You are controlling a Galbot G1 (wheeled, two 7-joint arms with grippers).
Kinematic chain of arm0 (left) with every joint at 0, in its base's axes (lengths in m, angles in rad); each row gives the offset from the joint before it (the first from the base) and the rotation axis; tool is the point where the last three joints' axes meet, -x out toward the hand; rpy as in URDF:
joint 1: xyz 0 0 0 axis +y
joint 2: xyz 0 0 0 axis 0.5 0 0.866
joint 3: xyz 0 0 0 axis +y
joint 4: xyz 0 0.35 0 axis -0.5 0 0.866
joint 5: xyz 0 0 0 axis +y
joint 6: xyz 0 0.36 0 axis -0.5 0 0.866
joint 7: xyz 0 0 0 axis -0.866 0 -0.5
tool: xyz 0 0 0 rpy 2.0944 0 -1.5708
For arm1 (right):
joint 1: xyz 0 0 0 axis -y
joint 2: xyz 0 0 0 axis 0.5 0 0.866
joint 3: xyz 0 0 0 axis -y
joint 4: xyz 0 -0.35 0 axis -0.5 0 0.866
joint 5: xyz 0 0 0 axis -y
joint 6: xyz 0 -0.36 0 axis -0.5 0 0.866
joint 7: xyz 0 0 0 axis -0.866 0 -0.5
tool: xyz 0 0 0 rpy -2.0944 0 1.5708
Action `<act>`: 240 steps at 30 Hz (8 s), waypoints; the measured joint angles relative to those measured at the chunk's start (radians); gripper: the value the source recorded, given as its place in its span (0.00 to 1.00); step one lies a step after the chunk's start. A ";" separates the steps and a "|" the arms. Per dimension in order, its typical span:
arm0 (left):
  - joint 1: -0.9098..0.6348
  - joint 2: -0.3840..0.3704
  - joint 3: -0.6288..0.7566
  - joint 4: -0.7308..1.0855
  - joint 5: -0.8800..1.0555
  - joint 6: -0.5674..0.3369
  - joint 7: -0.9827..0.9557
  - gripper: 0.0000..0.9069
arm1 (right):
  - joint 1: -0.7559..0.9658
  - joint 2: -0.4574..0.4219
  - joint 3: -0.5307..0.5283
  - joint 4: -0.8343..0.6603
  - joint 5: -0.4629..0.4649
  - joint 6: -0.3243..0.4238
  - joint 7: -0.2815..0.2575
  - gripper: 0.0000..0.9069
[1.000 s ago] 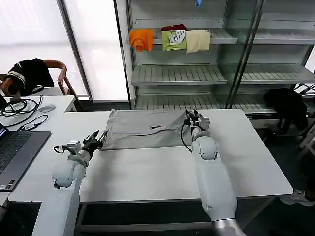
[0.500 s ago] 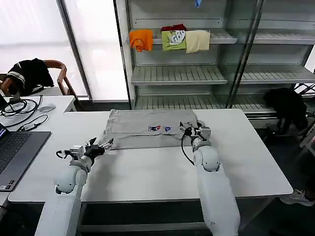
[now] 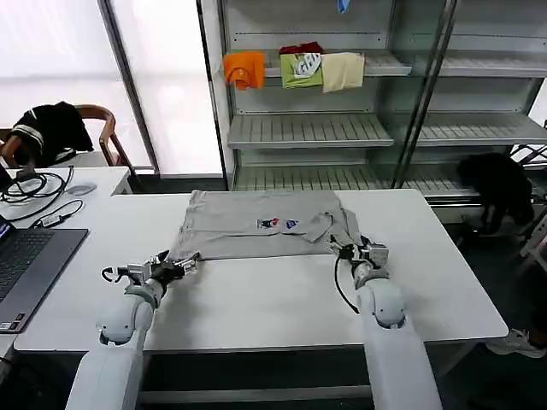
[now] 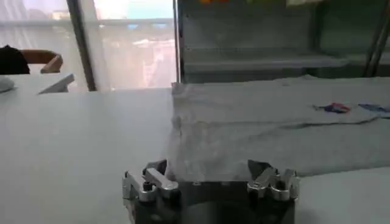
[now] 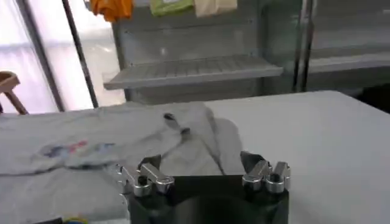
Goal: Fold and organize the clothes.
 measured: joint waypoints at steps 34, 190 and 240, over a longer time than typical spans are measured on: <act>0.035 0.012 -0.012 -0.045 0.006 0.019 0.021 0.00 | -0.061 -0.008 -0.009 0.091 0.045 -0.008 0.005 0.00; -0.244 0.069 0.033 0.279 -0.093 -0.066 0.102 0.00 | 0.358 0.113 -0.106 -0.418 -0.025 0.122 0.014 0.00; 0.278 0.181 -0.142 -0.172 -0.330 -0.161 0.221 0.00 | -0.376 -0.065 -0.079 0.452 0.134 -0.008 -0.033 0.00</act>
